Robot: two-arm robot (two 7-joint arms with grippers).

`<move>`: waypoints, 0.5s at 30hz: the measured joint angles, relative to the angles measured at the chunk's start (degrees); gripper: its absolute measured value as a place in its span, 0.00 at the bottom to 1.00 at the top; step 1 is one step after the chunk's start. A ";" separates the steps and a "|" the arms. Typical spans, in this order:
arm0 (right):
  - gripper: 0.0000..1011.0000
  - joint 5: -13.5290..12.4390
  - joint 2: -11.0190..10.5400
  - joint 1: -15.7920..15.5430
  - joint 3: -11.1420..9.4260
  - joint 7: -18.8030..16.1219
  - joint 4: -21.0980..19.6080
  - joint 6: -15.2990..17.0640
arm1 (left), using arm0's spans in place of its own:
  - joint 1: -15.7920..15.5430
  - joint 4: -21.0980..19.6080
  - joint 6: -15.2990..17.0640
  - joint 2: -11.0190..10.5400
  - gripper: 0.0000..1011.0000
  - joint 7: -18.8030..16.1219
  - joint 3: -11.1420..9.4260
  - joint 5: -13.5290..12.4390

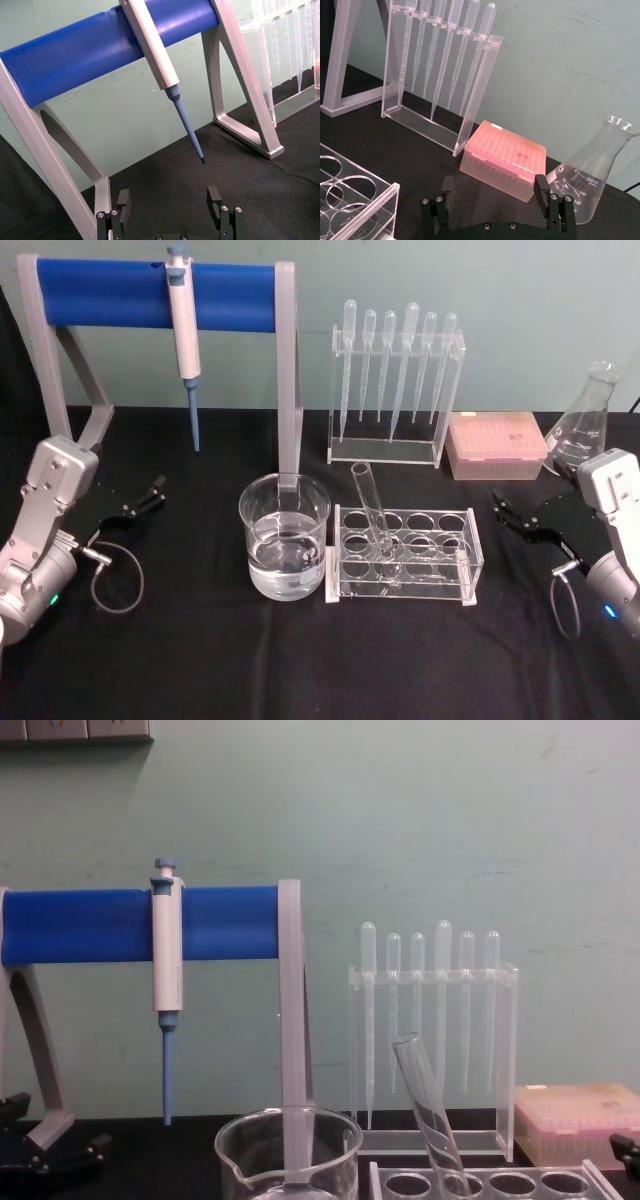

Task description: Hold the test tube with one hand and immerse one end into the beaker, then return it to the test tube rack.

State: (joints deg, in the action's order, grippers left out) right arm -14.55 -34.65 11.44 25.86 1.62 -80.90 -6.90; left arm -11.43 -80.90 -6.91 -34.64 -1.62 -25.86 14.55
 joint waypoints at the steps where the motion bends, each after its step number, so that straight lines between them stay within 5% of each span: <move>1: 0.99 0.00 0.00 0.00 0.00 0.00 0.00 -0.01 | 0.00 0.00 0.00 0.00 0.99 0.00 0.00 0.00; 15: 0.99 0.00 0.00 0.00 0.00 0.00 0.00 0.00 | 0.00 0.00 0.00 0.00 0.99 0.00 0.00 0.00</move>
State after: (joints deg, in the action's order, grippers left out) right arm -14.55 -34.65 11.43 25.86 1.62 -80.90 -6.91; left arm -11.43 -80.90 -6.91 -34.64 -1.62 -25.86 14.55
